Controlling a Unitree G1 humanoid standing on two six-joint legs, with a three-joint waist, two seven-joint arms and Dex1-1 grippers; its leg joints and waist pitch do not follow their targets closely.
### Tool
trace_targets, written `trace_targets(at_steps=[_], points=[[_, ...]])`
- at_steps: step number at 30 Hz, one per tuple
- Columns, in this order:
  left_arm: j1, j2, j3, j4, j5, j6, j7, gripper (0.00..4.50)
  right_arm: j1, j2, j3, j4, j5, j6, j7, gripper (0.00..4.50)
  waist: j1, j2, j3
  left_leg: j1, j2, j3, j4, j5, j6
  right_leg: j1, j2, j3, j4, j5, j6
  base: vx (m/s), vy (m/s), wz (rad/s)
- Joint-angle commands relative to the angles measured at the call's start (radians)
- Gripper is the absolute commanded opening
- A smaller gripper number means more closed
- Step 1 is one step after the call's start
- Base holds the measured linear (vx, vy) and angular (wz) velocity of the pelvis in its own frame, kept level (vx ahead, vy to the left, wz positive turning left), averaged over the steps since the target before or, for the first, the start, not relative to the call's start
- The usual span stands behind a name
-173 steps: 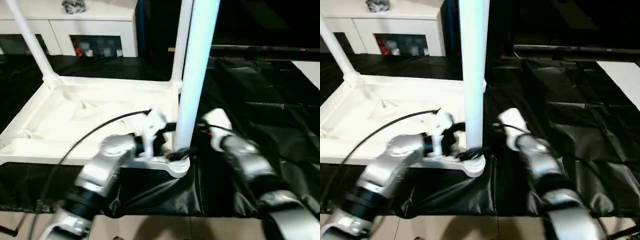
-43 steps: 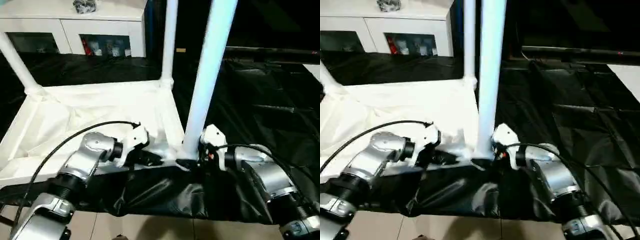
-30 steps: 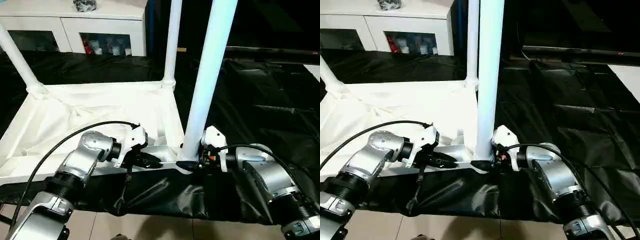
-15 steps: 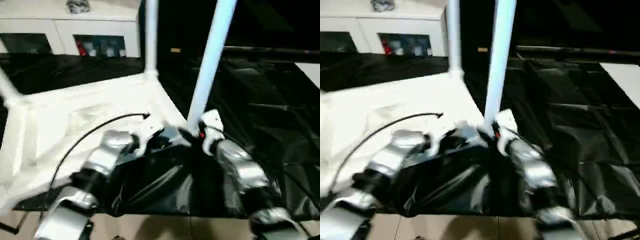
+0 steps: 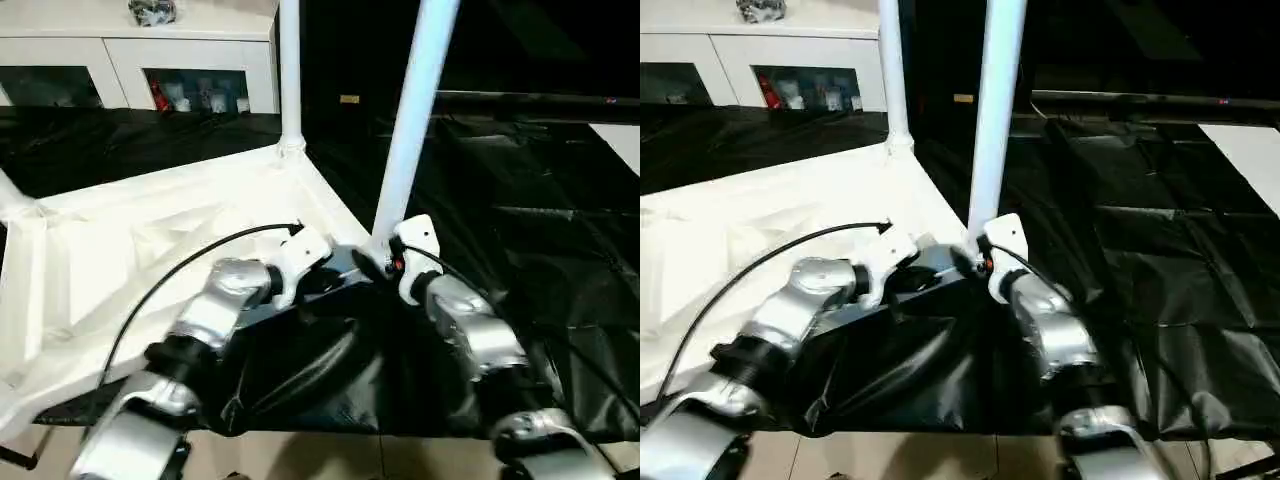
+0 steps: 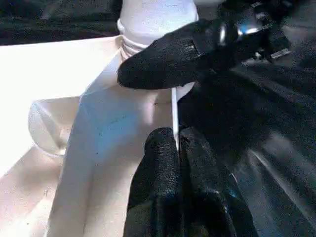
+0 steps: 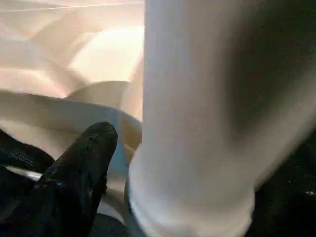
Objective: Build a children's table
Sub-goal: Rotate leg to tighten
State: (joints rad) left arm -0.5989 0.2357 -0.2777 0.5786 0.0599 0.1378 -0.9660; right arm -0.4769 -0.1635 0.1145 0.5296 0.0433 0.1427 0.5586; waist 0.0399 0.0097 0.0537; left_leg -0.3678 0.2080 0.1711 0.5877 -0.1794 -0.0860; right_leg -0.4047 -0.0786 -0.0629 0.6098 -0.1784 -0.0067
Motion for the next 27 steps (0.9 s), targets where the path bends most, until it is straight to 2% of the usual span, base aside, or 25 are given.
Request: trace_targets(at_steps=[1,2,3,6,8,9,10,14,23,25,26,27], points=[[0.01,0.0,-0.039,-0.051,-0.042,-0.049,-0.092,0.0,0.016,-0.023,0.055,-0.059,0.02,0.003,0.131,3.91,0.007,-0.008,-0.066,0.003,0.017,0.002,-0.066,-0.194,0.055,0.056,-0.053,0.042,-0.074,-0.194,-0.208,0.0,0.0,0.0],[0.015,0.019,-0.044,-0.06,-0.047,-0.06,-0.126,0.0,0.03,-0.055,0.064,-0.087,0.03,0.005,0.192,3.91,0.006,-0.009,-0.067,0.002,0.015,0.002,-0.065,-0.19,0.061,0.057,-0.051,0.041,-0.071,-0.177,-0.216,0.0,0.0,0.0],[0.019,0.051,-0.05,-0.063,-0.048,-0.076,-0.172,0.0,0.051,-0.108,0.076,-0.131,0.056,0.008,0.298,3.58,0.008,-0.006,-0.067,0.002,0.015,0.002,-0.065,-0.189,0.062,0.058,-0.052,0.041,-0.072,-0.174,-0.217,0.0,0.0,0.0],[0.019,0.076,-0.052,-0.062,-0.054,-0.091,-0.217,0.0,0.064,-0.149,0.083,-0.164,0.081,0.014,0.373,3.55,0.013,-0.007,-0.066,0.006,0.019,0.004,-0.064,-0.198,0.073,0.055,-0.051,0.042,-0.07,-0.16,-0.231,0.0,0.0,0.0],[0.018,0.095,-0.052,-0.064,-0.062,-0.096,-0.256,0.0,0.071,-0.183,0.097,-0.19,0.095,0.02,0.432,3.18,0.016,-0.008,-0.064,0.009,0.02,0.005,-0.066,-0.216,0.064,0.051,-0.053,0.042,-0.074,-0.204,-0.23,0.0,0.0,0.0],[0.019,0.107,-0.052,-0.068,-0.068,-0.096,-0.287,0.0,0.075,-0.201,0.107,-0.205,0.099,0.019,0.465,3.13,0.017,-0.013,-0.063,0.009,0.019,0.005,-0.066,-0.218,0.062,0.052,-0.053,0.042,-0.076,-0.218,-0.226,0.0,0.0,0.0],[0.019,0.107,-0.052,-0.068,-0.068,-0.096,-0.287,0.0,0.075,-0.201,0.107,-0.205,0.099,0.019,0.465,3.13,0.023,-0.01,-0.064,0.013,0.021,0.006,-0.065,-0.217,0.058,0.05,-0.053,0.044,-0.075,-0.229,-0.221,0.0,0.0,0.0],[0.012,0.153,-0.061,-0.07,-0.084,-0.105,-0.375,0.0,0.078,-0.242,0.131,-0.238,0.107,0.027,0.556,2.8,0.024,-0.015,-0.062,0.009,0.021,0.005,-0.067,-0.218,0.053,0.05,-0.054,0.043,-0.075,-0.24,-0.219,0.0,0.0,0.0],[-0.001,0.149,-0.046,-0.038,-0.079,-0.115,-0.357,0.0,0.087,-0.248,0.167,-0.255,0.093,0.027,0.59,2.63,0.029,-0.011,-0.064,0.008,0.02,0.004,-0.066,-0.201,0.048,0.051,-0.055,0.043,-0.073,-0.228,-0.218,0.0,0.0,0.0],[-0.001,0.139,-0.039,-0.033,-0.077,-0.109,-0.328,0.0,0.095,-0.241,0.168,-0.261,0.093,0.03,0.582,2.62,0.031,-0.013,-0.064,0.009,0.02,0.004,-0.065,-0.202,0.047,0.051,-0.055,0.043,-0.073,-0.231,-0.217,0.0,0.0,0.0],[-0.006,0.116,-0.024,-0.019,-0.068,-0.095,-0.26,0.0,0.102,-0.219,0.155,-0.257,0.093,0.037,0.538,2.62,0.034,-0.007,-0.063,0.01,0.02,0.004,-0.065,-0.205,0.044,0.05,-0.055,0.043,-0.074,-0.24,-0.215,0.0,0.0,0.0],[-0.011,0.103,-0.017,-0.01,-0.065,-0.091,-0.224,0.0,0.102,-0.203,0.144,-0.248,0.094,0.044,0.507,2.62,0.033,-0.011,-0.063,0.009,0.019,0.006,-0.065,-0.208,0.044,0.049,-0.054,0.043,-0.076,-0.245,-0.212,0.0,0.0,0.0]])
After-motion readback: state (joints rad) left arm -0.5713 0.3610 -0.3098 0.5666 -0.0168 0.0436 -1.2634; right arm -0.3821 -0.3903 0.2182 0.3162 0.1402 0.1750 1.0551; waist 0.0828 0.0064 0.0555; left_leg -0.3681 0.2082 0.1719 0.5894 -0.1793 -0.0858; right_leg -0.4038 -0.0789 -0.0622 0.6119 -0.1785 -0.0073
